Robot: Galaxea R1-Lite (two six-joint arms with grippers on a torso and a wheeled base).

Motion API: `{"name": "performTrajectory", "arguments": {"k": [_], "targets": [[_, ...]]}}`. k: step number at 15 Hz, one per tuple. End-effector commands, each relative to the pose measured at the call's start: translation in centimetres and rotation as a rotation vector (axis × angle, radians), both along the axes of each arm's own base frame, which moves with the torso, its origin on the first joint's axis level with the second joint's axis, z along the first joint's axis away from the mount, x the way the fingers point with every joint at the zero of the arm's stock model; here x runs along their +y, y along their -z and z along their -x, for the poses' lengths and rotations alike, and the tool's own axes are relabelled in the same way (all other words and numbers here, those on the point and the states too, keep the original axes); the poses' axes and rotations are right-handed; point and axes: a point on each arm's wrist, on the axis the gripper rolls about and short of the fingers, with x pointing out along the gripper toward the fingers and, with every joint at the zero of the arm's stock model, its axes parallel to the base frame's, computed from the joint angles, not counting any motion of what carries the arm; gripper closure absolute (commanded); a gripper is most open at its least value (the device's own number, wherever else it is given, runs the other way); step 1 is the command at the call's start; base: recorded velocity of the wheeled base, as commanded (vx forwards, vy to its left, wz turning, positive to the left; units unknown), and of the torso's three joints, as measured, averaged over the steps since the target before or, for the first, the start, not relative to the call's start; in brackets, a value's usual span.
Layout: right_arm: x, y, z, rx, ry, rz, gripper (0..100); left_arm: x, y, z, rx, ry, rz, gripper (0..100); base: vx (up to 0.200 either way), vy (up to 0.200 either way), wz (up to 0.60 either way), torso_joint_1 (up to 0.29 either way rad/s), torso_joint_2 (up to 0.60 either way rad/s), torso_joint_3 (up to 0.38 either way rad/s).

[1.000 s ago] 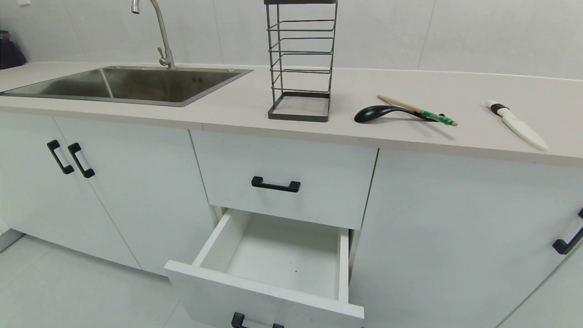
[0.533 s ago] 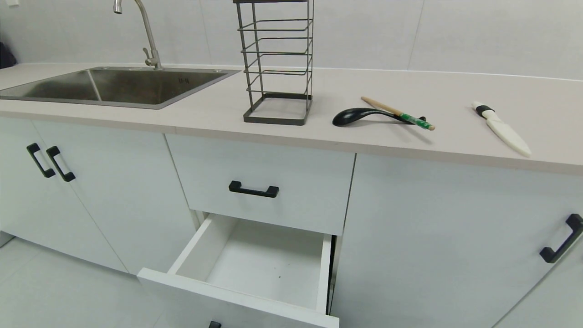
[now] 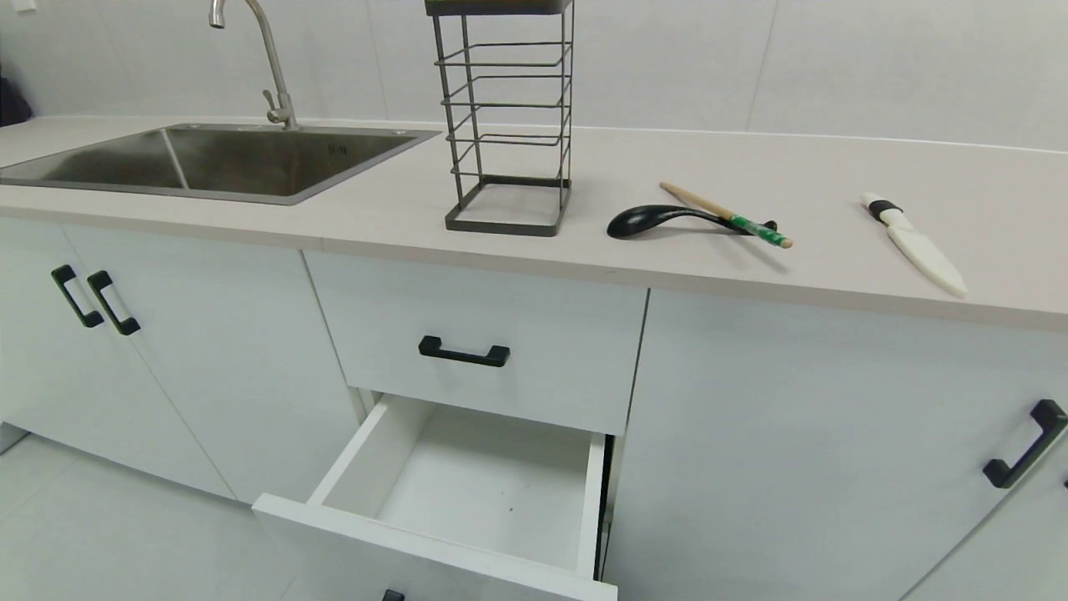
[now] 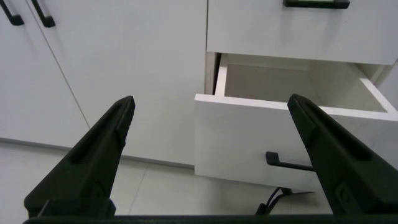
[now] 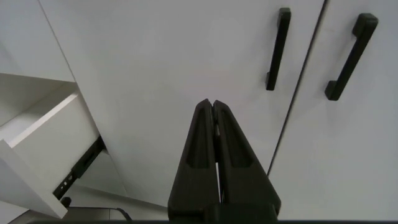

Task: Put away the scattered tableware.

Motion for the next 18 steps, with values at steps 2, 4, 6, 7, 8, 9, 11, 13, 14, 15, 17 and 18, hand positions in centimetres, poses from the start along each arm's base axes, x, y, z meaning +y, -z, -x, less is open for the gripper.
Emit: {"name": "performTrajectory", "arguments": {"k": [2, 4, 6, 7, 8, 9, 11, 13, 14, 15, 17, 18], "targets": [[0.0, 0.0, -0.01, 0.001, -0.001, 0.0, 100, 0.02, 0.01, -0.02, 0.003, -0.011, 0.002, 0, 0.0, 0.0, 0.0, 0.227, -0.03, -0.129], [0.0, 0.0, -0.01, 0.001, -0.001, 0.0, 100, 0.02, 0.01, -0.02, 0.003, -0.013, 0.004, 0, 0.0, 0.0, 0.0, 0.256, -0.3, -0.2], [0.0, 0.0, -0.01, 0.001, -0.001, 0.0, 100, 0.02, 0.01, -0.01, 0.002, -0.011, 0.004, 0, 0.0, 0.0, 0.0, 0.21, -0.71, -0.237], [0.0, 0.02, -0.01, 0.003, -0.001, 0.0, 100, 0.02, 0.01, -0.02, 0.003, -0.011, 0.004, 0, 0.0, 0.0, 0.0, 0.183, -0.64, -0.178], [0.0, 0.0, -0.01, 0.001, -0.001, 0.0, 100, 0.02, 0.01, -0.02, 0.003, -0.013, 0.004, 0, 0.0, 0.0, 0.0, 0.227, -0.55, -0.212], [0.0, 0.0, -0.01, 0.001, -0.001, 0.0, 100, 0.02, 0.01, -0.01, 0.002, -0.013, 0.004, 0, 0.0, 0.0, 0.0, 0.251, -0.51, -0.212], [0.0, 0.02, -0.01, 0.003, -0.001, 0.0, 100, 0.02, 0.01, -0.01, 0.002, -0.013, 0.005, 0, 0.0, 0.0, 0.0, 0.224, -0.48, -0.222], [0.0, 0.0, -0.01, 0.001, -0.001, 0.0, 100, 0.03, 0.01, -0.02, 0.004, -0.013, 0.008, 0, 0.0, 0.0, 0.0, 0.071, -0.48, -0.222], [0.0, 0.02, -0.01, 0.003, -0.001, 0.0, 100, 0.02, 0.01, -0.02, 0.004, -0.014, 0.008, 0, 0.0, 0.0, 0.0, 0.183, -0.49, -0.217], [0.0, 0.0, -0.01, 0.001, -0.001, 0.0, 100, 0.02, 0.01, -0.02, 0.004, -0.014, 0.008, 0, 0.0, 0.0, 0.0, 0.364, -0.5, -0.217], [0.0, 0.0, -0.01, 0.001, -0.001, 0.0, 100, 0.02, 0.01, -0.01, 0.002, -0.014, 0.008, 0, 0.0, 0.0, 0.0, 0.413, -0.48, -0.241], [0.0, 0.0, -0.01, 0.001, -0.001, 0.0, 100, 0.02, 0.01, -0.02, 0.004, -0.014, 0.008, 0, 0.0, 0.0, 0.0, 0.315, -0.49, -0.232]]}}
